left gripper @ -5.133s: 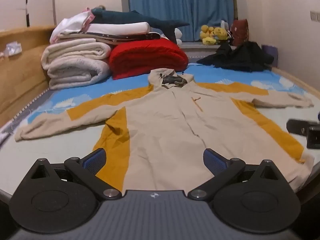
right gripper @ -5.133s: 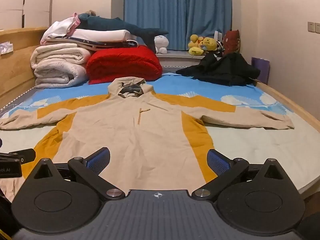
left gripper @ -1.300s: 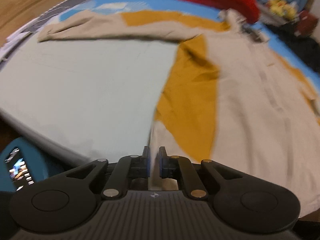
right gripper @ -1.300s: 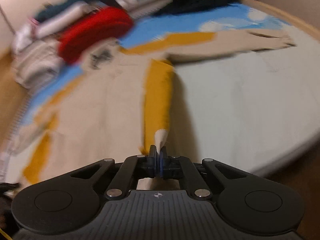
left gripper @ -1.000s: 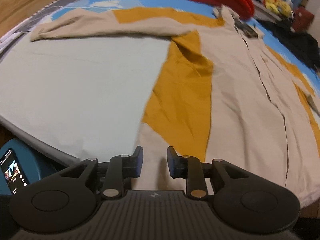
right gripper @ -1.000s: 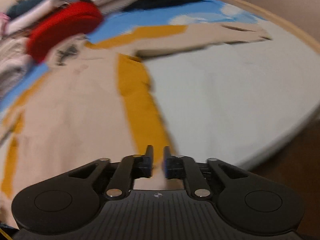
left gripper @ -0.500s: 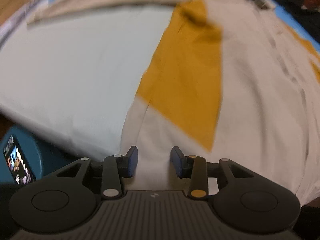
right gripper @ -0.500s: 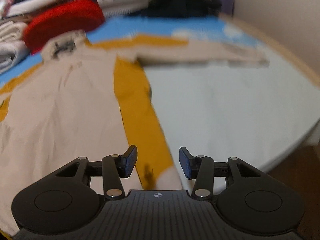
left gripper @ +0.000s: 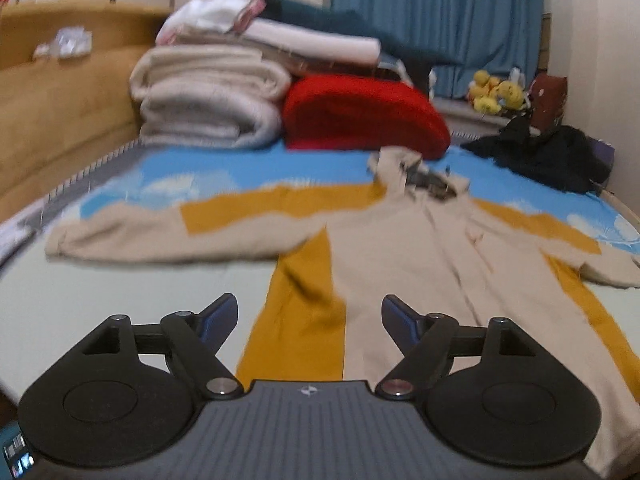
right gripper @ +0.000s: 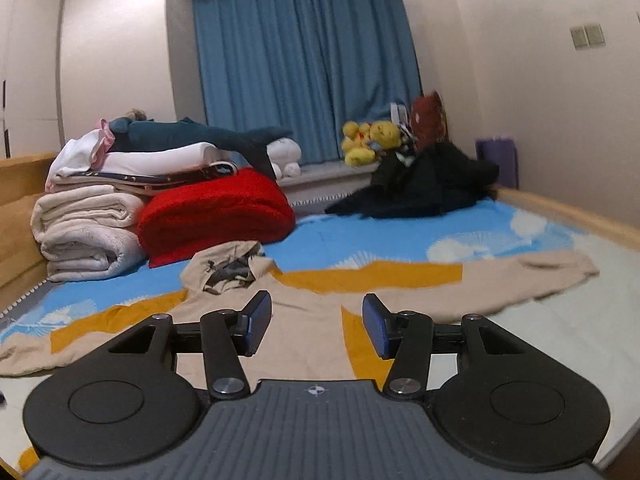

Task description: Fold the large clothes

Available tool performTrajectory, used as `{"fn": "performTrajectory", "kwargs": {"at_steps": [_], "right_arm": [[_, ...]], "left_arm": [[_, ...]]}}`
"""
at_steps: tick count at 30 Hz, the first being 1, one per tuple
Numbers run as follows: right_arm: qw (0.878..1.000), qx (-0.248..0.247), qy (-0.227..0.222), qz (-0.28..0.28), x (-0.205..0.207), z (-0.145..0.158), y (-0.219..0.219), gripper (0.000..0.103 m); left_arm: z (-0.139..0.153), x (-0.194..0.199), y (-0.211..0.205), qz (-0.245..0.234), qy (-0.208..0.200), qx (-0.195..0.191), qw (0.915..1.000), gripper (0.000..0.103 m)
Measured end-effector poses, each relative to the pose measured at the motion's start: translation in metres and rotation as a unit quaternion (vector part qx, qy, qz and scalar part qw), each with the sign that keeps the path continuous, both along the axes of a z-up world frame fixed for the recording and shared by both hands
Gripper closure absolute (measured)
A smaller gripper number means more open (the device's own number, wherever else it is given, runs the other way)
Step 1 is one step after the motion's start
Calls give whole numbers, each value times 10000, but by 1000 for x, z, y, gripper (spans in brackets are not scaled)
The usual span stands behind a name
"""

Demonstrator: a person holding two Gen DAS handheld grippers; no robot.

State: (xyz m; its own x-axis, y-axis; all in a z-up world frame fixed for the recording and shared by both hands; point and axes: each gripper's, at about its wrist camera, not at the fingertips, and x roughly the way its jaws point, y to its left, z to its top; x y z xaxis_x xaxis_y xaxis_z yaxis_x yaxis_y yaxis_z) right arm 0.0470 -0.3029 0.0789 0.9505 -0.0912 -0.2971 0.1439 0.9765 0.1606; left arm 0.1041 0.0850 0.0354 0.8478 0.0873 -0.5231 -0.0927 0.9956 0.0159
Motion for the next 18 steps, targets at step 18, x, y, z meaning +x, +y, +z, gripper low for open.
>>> {"fn": "performTrajectory", "kwargs": {"at_steps": [18], "right_arm": [[9938,-1049,-138,-355,59,16,35,50]], "left_arm": [[-22,203,73,251,426,-187,9986,52]]}}
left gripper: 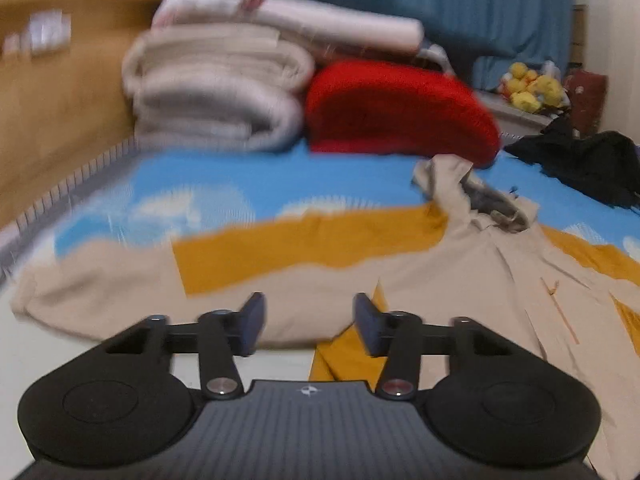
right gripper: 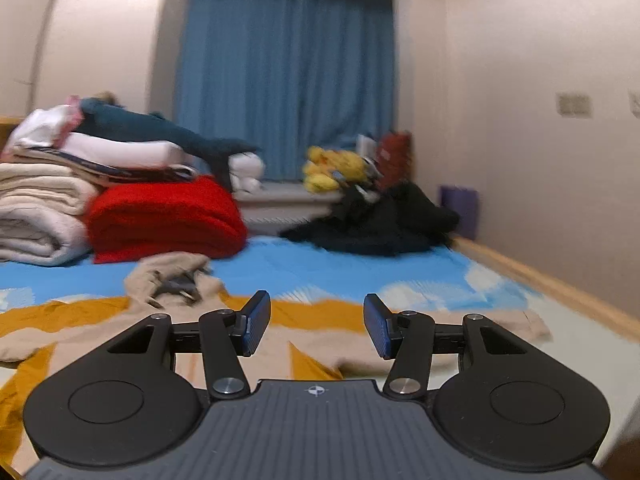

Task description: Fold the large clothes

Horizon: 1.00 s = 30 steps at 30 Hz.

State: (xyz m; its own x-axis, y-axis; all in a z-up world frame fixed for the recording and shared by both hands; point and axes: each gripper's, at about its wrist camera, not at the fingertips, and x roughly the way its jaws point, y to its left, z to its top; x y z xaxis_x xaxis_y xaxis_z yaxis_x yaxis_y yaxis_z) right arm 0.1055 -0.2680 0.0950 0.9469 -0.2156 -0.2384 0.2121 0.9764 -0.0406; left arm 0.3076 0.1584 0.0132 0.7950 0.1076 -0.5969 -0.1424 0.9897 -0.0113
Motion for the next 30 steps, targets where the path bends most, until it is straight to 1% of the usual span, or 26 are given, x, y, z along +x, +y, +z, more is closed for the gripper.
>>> {"fn": "performTrajectory", "kwargs": {"at_steps": [2,4,7,8,9,11,12,14,15,16,17,19,22,23,24,25,26,27,28,29,30], "right_arm": [[9997,27,-69,224,22,9,10,50],[9984,271,-88,484,54,17,18,50],[9947,621,-195,801,100,20,29,52],[9931,716,-207,907,114,18,32,61],[9916,797,-201,995,126,13,35,74],[9905,880,-130,1053,146,-1,38,83],[9905,920,48,1020,156,-12,40,86],[9882,1057,379,1044,173,-26,42,86],[9862,1092,564,1107,181,-33,42,86],[9852,1085,659,1154,185,-38,43,86],[9840,1063,734,1230,189,-41,43,86],[9819,960,844,1397,195,-47,45,85],[9794,955,1082,1415,204,-58,44,84],[9779,1009,1160,1417,206,-62,43,84],[9768,1034,1223,1425,207,-65,43,84],[9761,1029,1278,1423,208,-68,42,84],[9756,1017,1340,1408,209,-71,41,84],[9751,1022,1390,1390,210,-73,42,84],[9746,1036,1427,1380,210,-74,42,84],[9740,1048,1471,1366,211,-75,42,84],[9735,1066,1504,1354,212,-76,42,84]], "left_arm": [[-11,16,22,219,59,-101,9997,52],[-20,26,45,456,76,-136,9988,52],[-41,36,89,940,326,-319,9945,52],[-47,38,107,1143,380,-446,9917,52],[-52,38,123,1345,384,-575,9885,51],[-63,41,153,1743,466,-650,9814,42],[-68,41,168,1952,522,-684,9770,41],[-76,40,197,2324,562,-843,9673,40],[-81,39,213,2538,575,-940,9610,39],[-85,38,227,2765,581,-1044,9536,34],[-86,35,238,2933,576,-1131,9476,33],[-94,30,260,3296,571,-1345,9328,33],[-106,24,285,3764,571,-1711,9088,34],[-108,20,289,3850,468,-1792,9041,35],[-107,19,292,3913,366,-1787,9020,35],[-106,19,293,3954,346,-1767,9007,44],[-105,20,296,3977,329,-1790,8993,68],[-104,20,297,3946,298,-1890,8987,82],[-104,21,299,3916,255,-2014,8975,94],[-102,19,298,3960,192,-2036,8952,100],[-99,18,296,4004,132,-1983,8945,102]]}}
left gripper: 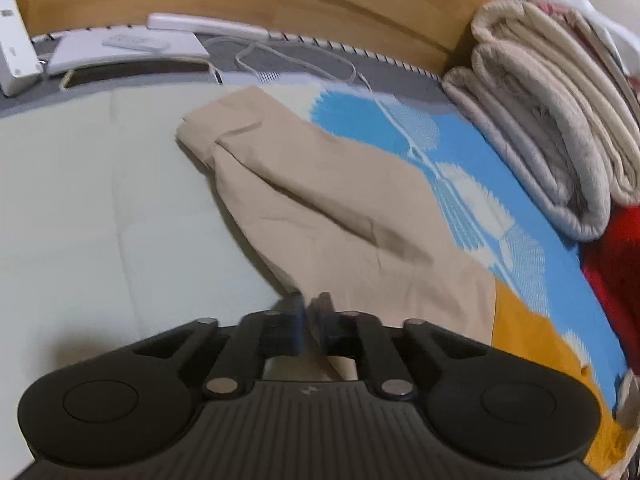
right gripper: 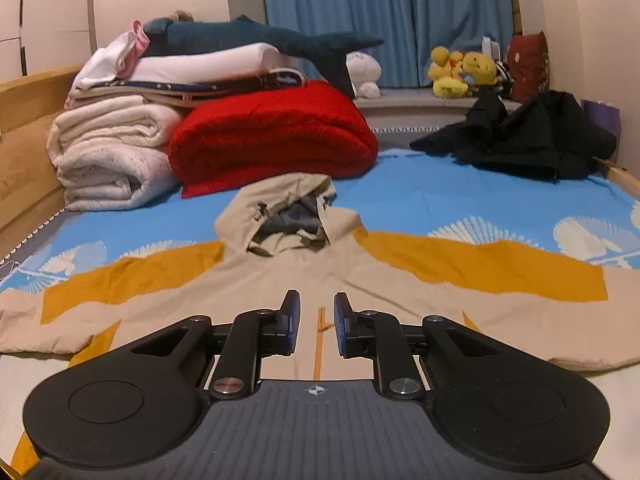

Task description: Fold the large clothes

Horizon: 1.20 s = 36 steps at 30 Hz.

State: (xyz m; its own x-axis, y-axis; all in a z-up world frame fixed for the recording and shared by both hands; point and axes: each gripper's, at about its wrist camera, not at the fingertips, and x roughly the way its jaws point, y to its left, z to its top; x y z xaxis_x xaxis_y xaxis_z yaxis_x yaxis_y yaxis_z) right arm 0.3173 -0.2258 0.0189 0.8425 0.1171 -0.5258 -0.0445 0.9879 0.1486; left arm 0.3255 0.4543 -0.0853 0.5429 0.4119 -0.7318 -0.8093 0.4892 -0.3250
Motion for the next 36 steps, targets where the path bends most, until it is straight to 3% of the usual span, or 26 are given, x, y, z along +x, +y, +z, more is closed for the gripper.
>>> {"fn": "performTrajectory", "kwargs": {"at_steps": [2,5,9,11,13,16,19,21,22,24,25,26,27,28,29,31,32,33,34,36], "right_arm": [[10000,69,15,21,-1,-1,-1,85],[9999,31,38,97,-2,-3,2,95],[9998,24,189,63,-1,-5,2,95],[9996,93,253,6,1,-5,0,96],[9995,159,257,2,1,-4,-1,97],[9996,139,240,56,-1,-3,1,98],[9995,155,261,109,-4,0,3,98],[9994,146,294,126,-6,0,3,98],[9993,159,325,132,-6,1,3,98],[9987,215,443,108,-5,-1,2,97],[9983,262,516,54,-4,-2,1,96],[9978,327,580,-10,-3,-2,-1,92],[9972,404,624,-62,-2,-3,-3,88],[9965,501,668,-103,-1,-3,-5,87],[9954,625,707,-146,0,-2,-8,86],[9938,797,745,-210,2,0,-11,86],[9933,860,743,-211,2,2,-11,86],[9930,909,729,-189,3,4,-10,86],[9930,941,696,-129,3,6,-8,86],[9935,938,642,7,2,9,-1,86]], "left_arm": [[8,1,-6,7,-46,177,9998,103],[23,4,-16,28,-129,473,9988,103],[66,16,-48,-163,-310,1188,9923,103],[98,30,-78,-556,-562,1657,9830,103],[131,39,-120,-1124,-955,2067,9672,103],[172,45,-199,-2353,-1624,2233,9319,103],[182,47,-293,-3962,-1916,1872,8782,103],[165,50,-360,-5108,-1644,1547,8295,103],[154,50,-385,-5472,-1479,1470,8106,100],[132,49,-426,-6070,-932,1248,7793,87],[129,46,-433,-6195,-835,1244,7706,79],[131,42,-434,-6188,-851,1344,7692,74],[138,39,-428,-6070,-885,1470,7759,73],[145,37,-418,-5881,-887,1484,7901,70],[153,36,-405,-5614,-842,1403,8112,70],[165,39,-372,-4832,-588,1037,8674,70],[169,37,-361,-4508,-483,894,8868,70],[171,35,-356,-4297,-434,818,8982,70],[172,35,-350,-4189,-433,799,9035,70],[158,32,-350,-4259,-483,876,8992,70]]}}
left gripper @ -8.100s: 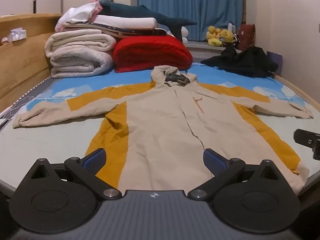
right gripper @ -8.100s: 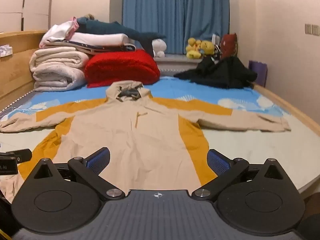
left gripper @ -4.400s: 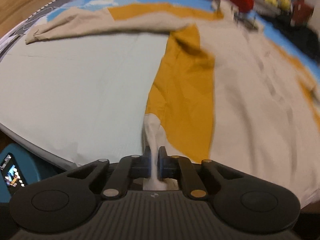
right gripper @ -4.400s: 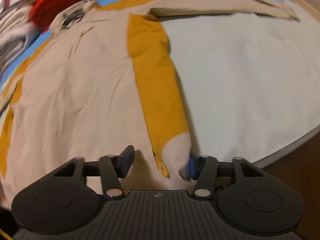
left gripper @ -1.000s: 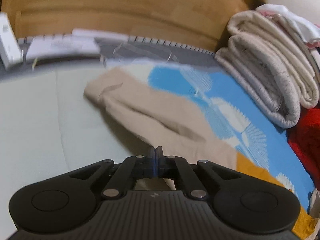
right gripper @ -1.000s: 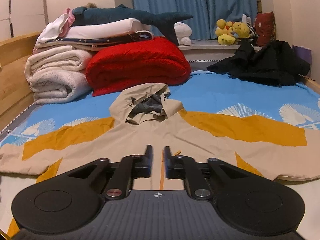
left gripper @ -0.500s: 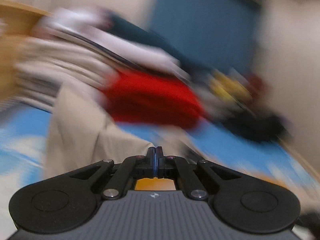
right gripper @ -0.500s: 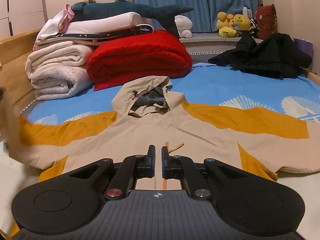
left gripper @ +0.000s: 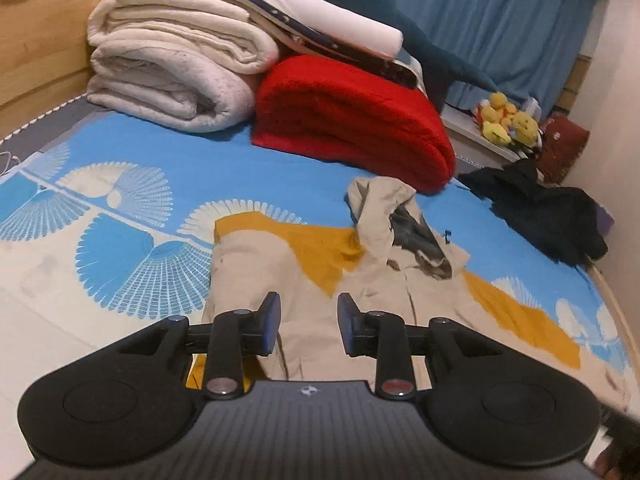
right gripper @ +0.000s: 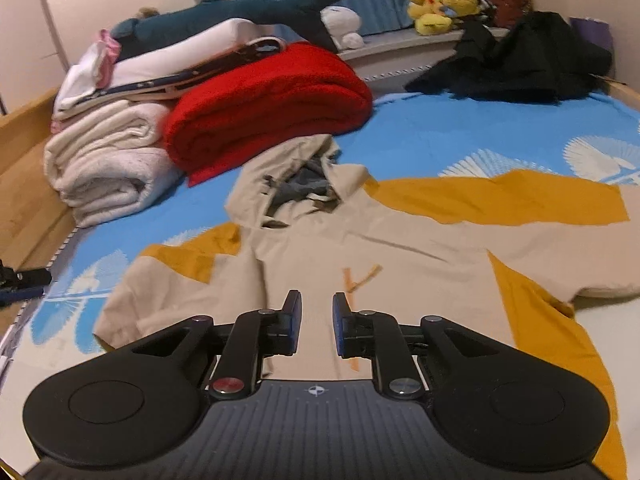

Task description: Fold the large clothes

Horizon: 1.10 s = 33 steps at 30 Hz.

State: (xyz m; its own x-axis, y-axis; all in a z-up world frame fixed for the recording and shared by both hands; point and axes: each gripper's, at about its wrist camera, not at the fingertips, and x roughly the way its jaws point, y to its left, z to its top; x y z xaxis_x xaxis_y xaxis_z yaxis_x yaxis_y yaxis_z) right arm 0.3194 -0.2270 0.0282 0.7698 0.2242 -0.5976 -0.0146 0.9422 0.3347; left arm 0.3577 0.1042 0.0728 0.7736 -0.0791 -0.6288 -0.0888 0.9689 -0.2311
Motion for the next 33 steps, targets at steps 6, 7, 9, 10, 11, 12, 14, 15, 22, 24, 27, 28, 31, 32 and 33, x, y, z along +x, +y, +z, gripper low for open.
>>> {"fn": "performTrajectory", "kwargs": {"at_steps": [6,7,9,10,11,12,14,15,22,24,27,28,31,32,33], "right_arm": [[9974,-356,-401,487,-7,3,24,96],[9968,-451,-392,539,-6,2,28,96],[9952,-560,-421,681,-3,0,33,95],[9945,-611,-422,738,-2,-1,35,95],[9941,-637,-424,766,0,-2,37,95],[9939,-630,-431,790,2,-2,38,95],[9932,-644,-421,878,5,-4,42,94],[9923,-684,-414,948,6,-5,44,94],[9861,-893,-359,1351,16,-18,62,83],[9854,-915,-301,1406,19,-22,67,79],[9839,-898,-245,1527,21,-26,73,73],[9831,-926,-240,1559,21,-28,76,72],[9786,-1085,-218,1735,22,-33,87,67],[9766,-1154,-222,1800,22,-34,91,66],[9745,-1230,-236,1863,22,-36,96,64]], "left_arm": [[-90,33,-3,-294,1156,-651,9907,70],[-99,41,-2,-270,1280,-719,9888,70],[-111,49,4,-151,1388,-793,9870,70],[-118,51,8,-94,1453,-897,9853,70],[-127,51,10,-62,1532,-1030,9828,70],[-134,54,12,-43,1633,-1155,9798,70],[-143,57,15,1,1759,-1317,9756,70],[-149,60,15,17,1806,-1338,9744,70],[-162,69,12,43,1909,-1442,9710,72],[-161,71,9,-64,1839,-1432,9724,87],[-150,74,-1,-378,1544,-1082,9813,102],[-146,74,-5,-465,1439,-1011,9833,103],[-128,73,-13,-723,1090,-1023,9861,103],[-121,71,-16,-852,960,-1072,9859,103],[-112,70,-20,-1003,795,-1129,9853,103]]}}
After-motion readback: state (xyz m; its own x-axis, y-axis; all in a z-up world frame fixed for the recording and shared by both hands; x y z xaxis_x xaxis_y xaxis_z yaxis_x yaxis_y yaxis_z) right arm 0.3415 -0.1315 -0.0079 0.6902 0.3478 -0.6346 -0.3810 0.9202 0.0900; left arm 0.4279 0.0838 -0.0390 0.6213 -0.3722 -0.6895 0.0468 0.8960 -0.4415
